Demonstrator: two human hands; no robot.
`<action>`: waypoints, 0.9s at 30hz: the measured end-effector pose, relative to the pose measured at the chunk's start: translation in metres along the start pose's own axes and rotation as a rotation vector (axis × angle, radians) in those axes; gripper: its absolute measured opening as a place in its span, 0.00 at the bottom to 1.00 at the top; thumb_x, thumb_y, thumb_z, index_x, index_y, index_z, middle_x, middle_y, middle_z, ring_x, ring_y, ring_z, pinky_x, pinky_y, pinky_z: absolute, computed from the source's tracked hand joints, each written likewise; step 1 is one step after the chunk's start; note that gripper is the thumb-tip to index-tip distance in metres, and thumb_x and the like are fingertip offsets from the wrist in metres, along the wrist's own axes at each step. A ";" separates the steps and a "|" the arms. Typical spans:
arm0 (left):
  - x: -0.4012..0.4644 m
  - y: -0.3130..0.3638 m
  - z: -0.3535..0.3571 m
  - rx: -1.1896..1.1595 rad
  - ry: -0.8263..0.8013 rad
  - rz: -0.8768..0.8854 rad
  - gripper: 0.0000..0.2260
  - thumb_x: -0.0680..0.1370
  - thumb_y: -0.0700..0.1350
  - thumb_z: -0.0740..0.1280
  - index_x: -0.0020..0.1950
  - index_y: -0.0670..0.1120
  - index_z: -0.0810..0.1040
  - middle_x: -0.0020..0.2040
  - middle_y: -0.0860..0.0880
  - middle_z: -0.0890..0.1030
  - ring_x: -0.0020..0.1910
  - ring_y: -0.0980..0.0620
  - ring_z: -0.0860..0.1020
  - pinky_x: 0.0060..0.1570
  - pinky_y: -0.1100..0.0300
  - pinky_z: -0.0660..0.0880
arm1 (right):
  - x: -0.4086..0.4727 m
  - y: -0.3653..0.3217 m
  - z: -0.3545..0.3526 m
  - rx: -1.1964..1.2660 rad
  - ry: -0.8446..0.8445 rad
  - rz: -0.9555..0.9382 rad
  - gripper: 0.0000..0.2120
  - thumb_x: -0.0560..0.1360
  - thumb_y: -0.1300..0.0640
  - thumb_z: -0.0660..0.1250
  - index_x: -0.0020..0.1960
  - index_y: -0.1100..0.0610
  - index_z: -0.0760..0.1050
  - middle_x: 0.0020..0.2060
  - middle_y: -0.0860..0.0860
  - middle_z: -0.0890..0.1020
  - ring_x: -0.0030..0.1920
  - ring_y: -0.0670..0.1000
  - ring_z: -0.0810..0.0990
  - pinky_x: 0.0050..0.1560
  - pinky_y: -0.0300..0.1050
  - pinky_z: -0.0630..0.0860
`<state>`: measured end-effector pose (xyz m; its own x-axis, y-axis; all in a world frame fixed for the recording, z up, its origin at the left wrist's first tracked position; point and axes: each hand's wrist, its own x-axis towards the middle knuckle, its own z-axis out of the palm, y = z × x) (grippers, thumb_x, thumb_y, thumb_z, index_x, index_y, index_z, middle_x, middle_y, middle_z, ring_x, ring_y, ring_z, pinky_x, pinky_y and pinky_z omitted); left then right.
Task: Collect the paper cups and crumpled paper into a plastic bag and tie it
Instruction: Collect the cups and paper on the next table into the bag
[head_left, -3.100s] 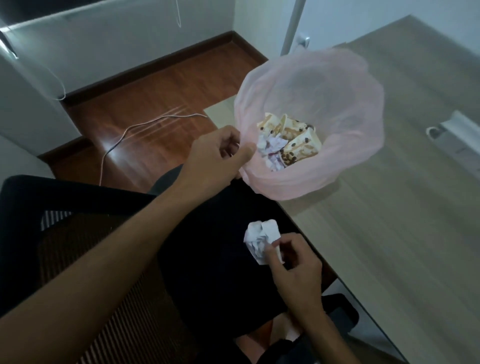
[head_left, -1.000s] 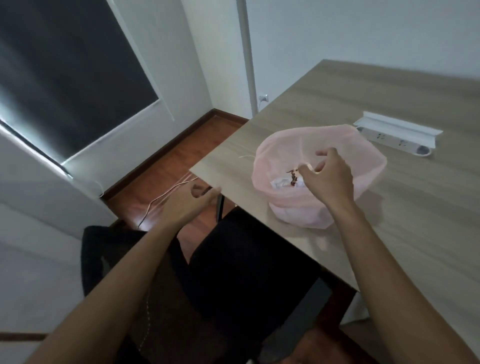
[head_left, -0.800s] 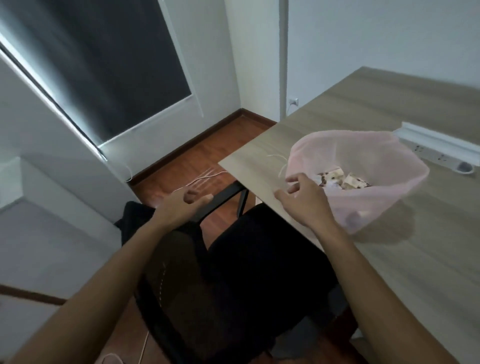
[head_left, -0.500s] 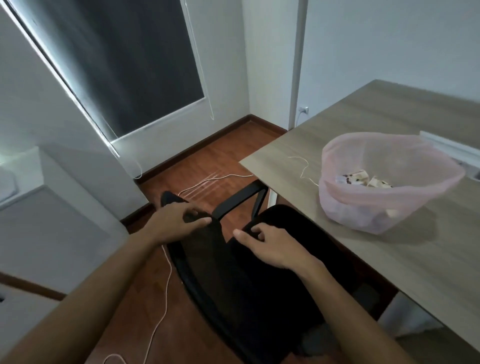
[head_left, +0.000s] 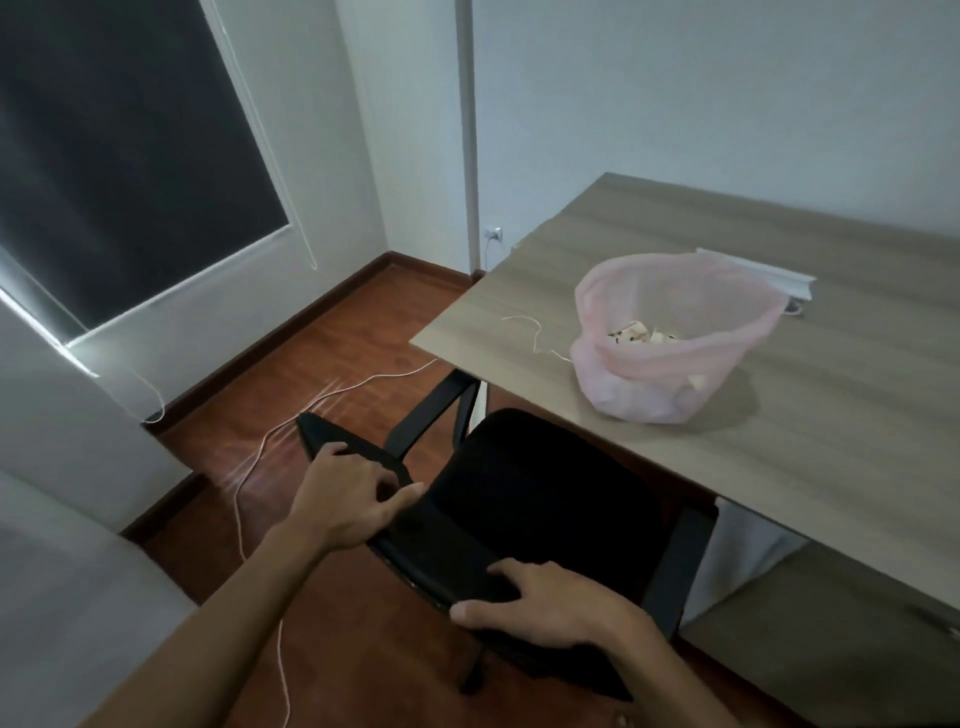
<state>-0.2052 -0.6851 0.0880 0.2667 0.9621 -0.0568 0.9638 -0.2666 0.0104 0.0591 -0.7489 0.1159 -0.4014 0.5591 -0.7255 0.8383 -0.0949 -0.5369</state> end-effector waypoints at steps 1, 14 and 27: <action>0.004 0.005 -0.001 0.007 0.012 0.008 0.43 0.73 0.74 0.33 0.43 0.54 0.84 0.35 0.56 0.81 0.38 0.62 0.76 0.66 0.52 0.60 | -0.002 0.003 -0.002 0.008 0.017 0.003 0.47 0.64 0.20 0.58 0.75 0.45 0.63 0.64 0.49 0.75 0.60 0.50 0.77 0.61 0.44 0.73; 0.103 0.091 0.003 0.039 0.101 -0.001 0.41 0.72 0.74 0.33 0.28 0.48 0.75 0.27 0.50 0.75 0.32 0.54 0.75 0.58 0.47 0.65 | -0.016 0.082 -0.052 -0.267 0.680 0.188 0.51 0.58 0.13 0.42 0.67 0.40 0.74 0.52 0.48 0.85 0.54 0.50 0.82 0.53 0.47 0.74; 0.205 0.156 -0.004 0.050 0.034 -0.021 0.39 0.73 0.73 0.39 0.33 0.48 0.79 0.33 0.50 0.81 0.36 0.50 0.78 0.54 0.47 0.65 | -0.001 0.145 -0.146 -0.341 0.922 0.236 0.48 0.53 0.11 0.46 0.43 0.47 0.84 0.31 0.44 0.82 0.37 0.46 0.81 0.40 0.43 0.76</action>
<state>-0.0002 -0.5294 0.0823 0.2472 0.9687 -0.0222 0.9679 -0.2479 -0.0409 0.2356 -0.6428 0.1018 0.1091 0.9886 -0.1036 0.9781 -0.1254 -0.1661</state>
